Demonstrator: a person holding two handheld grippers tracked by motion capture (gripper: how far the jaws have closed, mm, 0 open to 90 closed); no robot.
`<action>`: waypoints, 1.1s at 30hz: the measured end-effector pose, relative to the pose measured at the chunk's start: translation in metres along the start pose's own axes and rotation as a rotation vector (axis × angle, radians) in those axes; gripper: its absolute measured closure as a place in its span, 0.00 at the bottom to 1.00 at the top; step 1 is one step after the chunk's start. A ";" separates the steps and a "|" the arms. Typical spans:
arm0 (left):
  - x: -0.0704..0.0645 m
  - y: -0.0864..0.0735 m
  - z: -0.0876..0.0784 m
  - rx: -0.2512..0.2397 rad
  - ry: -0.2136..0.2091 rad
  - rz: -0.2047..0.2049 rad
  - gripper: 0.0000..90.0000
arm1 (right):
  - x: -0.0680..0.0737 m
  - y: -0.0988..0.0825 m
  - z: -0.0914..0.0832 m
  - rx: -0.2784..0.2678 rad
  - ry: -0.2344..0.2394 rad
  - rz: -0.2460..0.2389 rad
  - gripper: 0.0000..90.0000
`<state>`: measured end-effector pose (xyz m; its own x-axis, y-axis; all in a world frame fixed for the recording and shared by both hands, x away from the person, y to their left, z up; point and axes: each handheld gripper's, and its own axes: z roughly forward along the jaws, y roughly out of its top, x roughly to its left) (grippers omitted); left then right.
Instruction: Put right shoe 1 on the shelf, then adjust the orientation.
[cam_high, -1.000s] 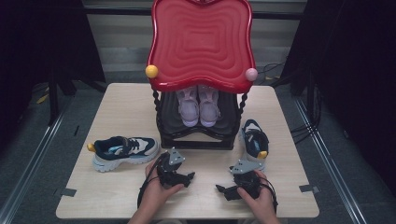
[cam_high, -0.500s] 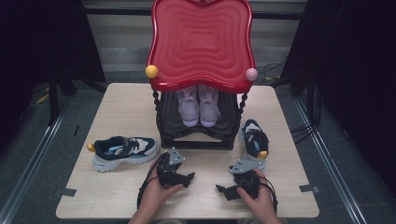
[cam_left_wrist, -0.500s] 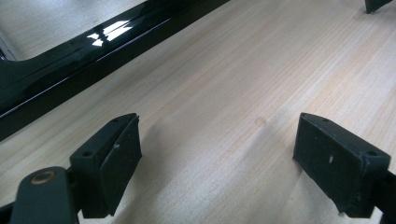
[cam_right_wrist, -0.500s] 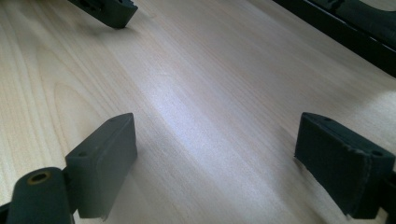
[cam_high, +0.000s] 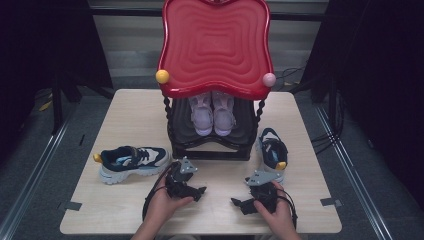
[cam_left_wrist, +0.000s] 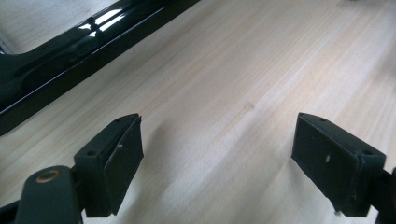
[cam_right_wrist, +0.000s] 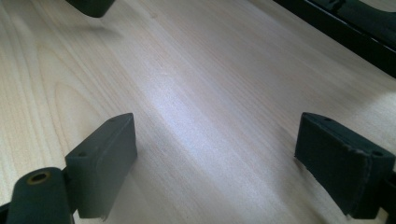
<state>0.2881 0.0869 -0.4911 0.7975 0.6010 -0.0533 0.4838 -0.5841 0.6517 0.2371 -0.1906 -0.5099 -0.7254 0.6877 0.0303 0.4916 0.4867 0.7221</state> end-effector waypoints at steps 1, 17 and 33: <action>0.001 0.000 -0.002 0.013 -0.014 -0.001 0.17 | 0.000 0.000 0.000 0.000 0.000 -0.002 0.13; 0.017 -0.003 -0.033 0.180 -0.067 0.058 0.18 | 0.000 0.000 0.000 0.001 0.003 -0.001 0.13; 0.040 0.001 -0.063 0.298 -0.050 0.113 0.22 | 0.000 0.000 0.000 0.002 0.005 -0.003 0.13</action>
<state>0.2979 0.1446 -0.4451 0.8656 0.4995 -0.0352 0.4692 -0.7845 0.4055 0.2376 -0.1907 -0.5098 -0.7291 0.6837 0.0313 0.4901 0.4896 0.7212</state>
